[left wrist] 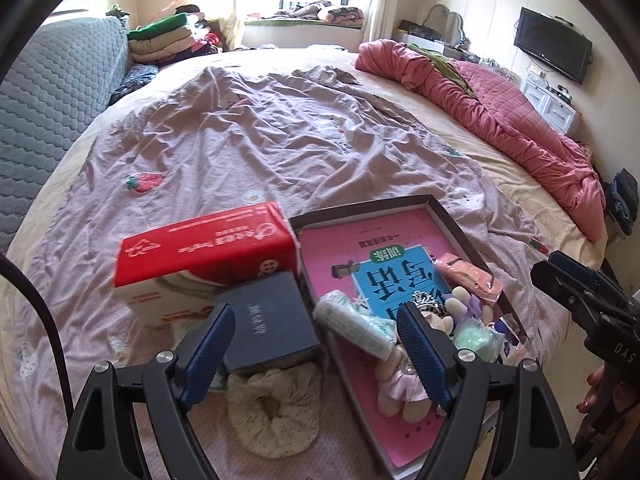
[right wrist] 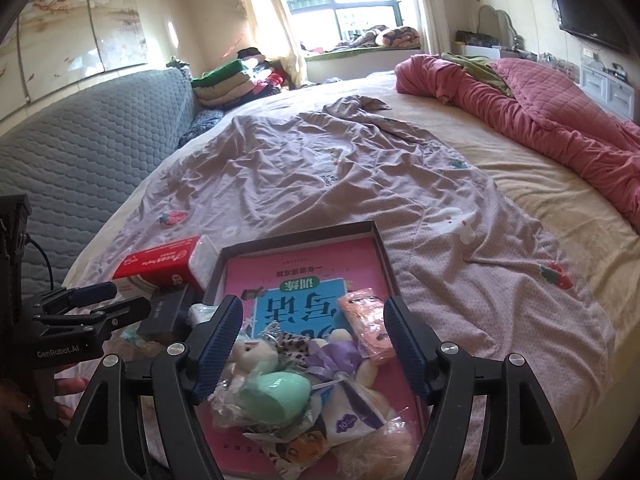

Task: Organize soft objects
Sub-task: 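Withdraw both tools toward the scrunchie and wipe pack beside the tray, then grasp the cream scrunchie with the right tool while the left tool grasps the bagged wipe pack, then carry the wipe pack and scrunchie over the pink tray with both tools, then open both tools to drop the wipe pack and scrunchie onto the tray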

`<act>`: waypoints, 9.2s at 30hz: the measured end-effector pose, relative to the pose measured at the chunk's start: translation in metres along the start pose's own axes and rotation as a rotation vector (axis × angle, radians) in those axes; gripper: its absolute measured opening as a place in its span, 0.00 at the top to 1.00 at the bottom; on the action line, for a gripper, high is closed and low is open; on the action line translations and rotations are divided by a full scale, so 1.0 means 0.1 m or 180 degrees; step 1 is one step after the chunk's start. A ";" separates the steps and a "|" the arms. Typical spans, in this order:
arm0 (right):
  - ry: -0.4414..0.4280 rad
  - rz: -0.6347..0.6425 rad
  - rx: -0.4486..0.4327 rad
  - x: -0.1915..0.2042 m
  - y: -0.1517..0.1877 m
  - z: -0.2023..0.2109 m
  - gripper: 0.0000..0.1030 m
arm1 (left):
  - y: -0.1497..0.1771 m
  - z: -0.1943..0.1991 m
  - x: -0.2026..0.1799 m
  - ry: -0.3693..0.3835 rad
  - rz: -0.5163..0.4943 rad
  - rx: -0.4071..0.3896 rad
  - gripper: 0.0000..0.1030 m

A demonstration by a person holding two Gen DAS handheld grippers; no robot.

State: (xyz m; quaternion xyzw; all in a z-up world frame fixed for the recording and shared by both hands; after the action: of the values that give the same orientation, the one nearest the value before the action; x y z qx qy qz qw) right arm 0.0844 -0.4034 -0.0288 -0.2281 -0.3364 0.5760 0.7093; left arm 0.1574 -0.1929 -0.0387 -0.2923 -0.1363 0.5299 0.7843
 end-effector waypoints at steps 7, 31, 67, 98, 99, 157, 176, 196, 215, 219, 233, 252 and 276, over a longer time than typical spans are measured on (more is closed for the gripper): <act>-0.0021 0.0157 -0.0104 0.24 -0.07 0.11 0.27 | 0.04 0.19 0.15 -0.0063 0.0057 -0.0050 0.19; -0.0416 0.0854 -0.0037 1.37 0.06 0.18 0.27 | 0.29 0.58 0.71 -0.0265 0.0291 -0.0115 0.19; -0.0691 0.1329 0.0916 2.11 0.88 -1.16 0.26 | 0.65 -0.42 1.42 -0.0158 0.0680 0.0490 0.19; -0.0870 0.1261 0.0870 1.94 0.91 -1.21 0.90 | 0.67 -0.82 1.21 0.0409 0.0670 0.0687 0.77; -0.0877 0.1239 0.0849 1.93 0.88 -1.17 0.90 | 0.67 -0.78 1.22 0.0403 0.0681 0.0674 0.77; -0.0326 -0.0367 -0.0223 -0.30 -0.07 0.26 0.90 | 0.04 0.01 -0.54 0.0321 -0.0249 0.0318 0.77; -0.0515 -0.0674 0.0085 -0.42 0.06 -0.26 0.89 | 0.13 -0.66 -0.75 0.0258 -0.0374 0.0645 0.77; -0.0125 -0.0368 0.0288 -0.44 0.14 -0.61 0.88 | 0.11 -0.78 -0.69 0.0327 -0.0298 0.0669 0.76; 0.0116 -0.0163 0.0503 -0.36 0.17 -0.85 0.69 | 0.05 -0.90 -0.63 0.0441 -0.0147 0.0745 0.76; 0.0139 -0.0192 0.0452 -0.41 0.16 -0.81 0.66 | 0.04 -0.95 -0.64 0.0449 -0.0144 0.0775 0.76; 0.0205 -0.0243 0.0376 -0.49 0.14 -0.68 0.53 | -0.01 -1.12 -0.68 0.0410 -0.0166 0.0852 0.66; 0.0265 -0.0138 0.0362 -0.45 0.11 -0.64 0.41 | -0.03 -1.12 -0.68 0.0334 -0.0245 0.0809 0.45; 0.0323 -0.0084 0.0391 -0.44 0.10 -0.59 0.33 | -0.11 -0.83 -0.57 0.0313 -0.0099 0.0588 0.22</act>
State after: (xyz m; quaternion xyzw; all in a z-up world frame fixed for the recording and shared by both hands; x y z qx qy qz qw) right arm 0.1164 -0.4404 -0.0850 -0.2087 -0.2670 0.5738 0.7456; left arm 0.1863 -0.2741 -0.0918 -0.2422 -0.0527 0.5130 0.8218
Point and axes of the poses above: each gripper's, at about its wrist camera, not at the fingertips, and z roughly against the way its jaws point, x to its left, y to its underside, the point moved 5 cm from there along -z, roughly the way its jaws point
